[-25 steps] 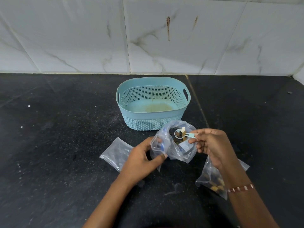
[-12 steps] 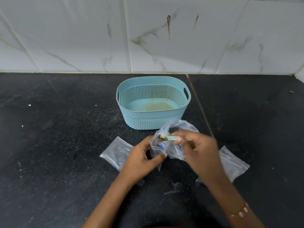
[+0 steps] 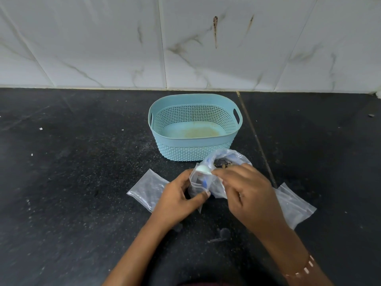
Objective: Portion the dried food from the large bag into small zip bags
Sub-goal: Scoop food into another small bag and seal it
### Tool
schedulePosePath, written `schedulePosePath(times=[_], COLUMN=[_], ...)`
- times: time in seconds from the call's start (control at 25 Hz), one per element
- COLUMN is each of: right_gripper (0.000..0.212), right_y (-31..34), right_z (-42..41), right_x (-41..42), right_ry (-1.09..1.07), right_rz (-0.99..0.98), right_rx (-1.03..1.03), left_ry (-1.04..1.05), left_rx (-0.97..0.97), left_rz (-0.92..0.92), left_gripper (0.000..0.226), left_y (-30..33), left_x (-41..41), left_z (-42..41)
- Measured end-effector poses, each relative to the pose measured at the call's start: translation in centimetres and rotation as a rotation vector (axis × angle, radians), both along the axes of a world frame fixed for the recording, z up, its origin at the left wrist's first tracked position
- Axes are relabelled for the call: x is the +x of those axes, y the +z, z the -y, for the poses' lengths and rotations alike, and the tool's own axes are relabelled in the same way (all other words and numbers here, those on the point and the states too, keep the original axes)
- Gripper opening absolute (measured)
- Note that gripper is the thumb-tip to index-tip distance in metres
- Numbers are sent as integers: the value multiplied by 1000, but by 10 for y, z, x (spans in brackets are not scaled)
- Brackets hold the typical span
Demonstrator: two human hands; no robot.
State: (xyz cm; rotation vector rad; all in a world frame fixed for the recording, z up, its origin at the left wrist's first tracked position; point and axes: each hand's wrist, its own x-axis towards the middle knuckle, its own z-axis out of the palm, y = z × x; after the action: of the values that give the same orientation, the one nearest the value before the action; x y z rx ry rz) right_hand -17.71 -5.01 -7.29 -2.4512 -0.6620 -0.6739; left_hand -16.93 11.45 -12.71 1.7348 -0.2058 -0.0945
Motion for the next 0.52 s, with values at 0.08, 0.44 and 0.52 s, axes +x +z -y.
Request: schedulePosePath(times=[0.08,0.44,0.52], right_gripper=[26,30,30], right_y=[6,-34,-40], right_z=[2,28,24], right_x=[0,27,28], right_ry=[-45,-347,-337], right_rz=[-46,-41,34], right_rx=[163,-212,-297], left_ry=[-6,-23,9], left_rx=[8,-58,-108], left_rz=[-1,-115,-167], left_gripper=[40,34,33], left_y=[-1,10,13], left_x=[0,-1,-1], left_z=[0,0,1])
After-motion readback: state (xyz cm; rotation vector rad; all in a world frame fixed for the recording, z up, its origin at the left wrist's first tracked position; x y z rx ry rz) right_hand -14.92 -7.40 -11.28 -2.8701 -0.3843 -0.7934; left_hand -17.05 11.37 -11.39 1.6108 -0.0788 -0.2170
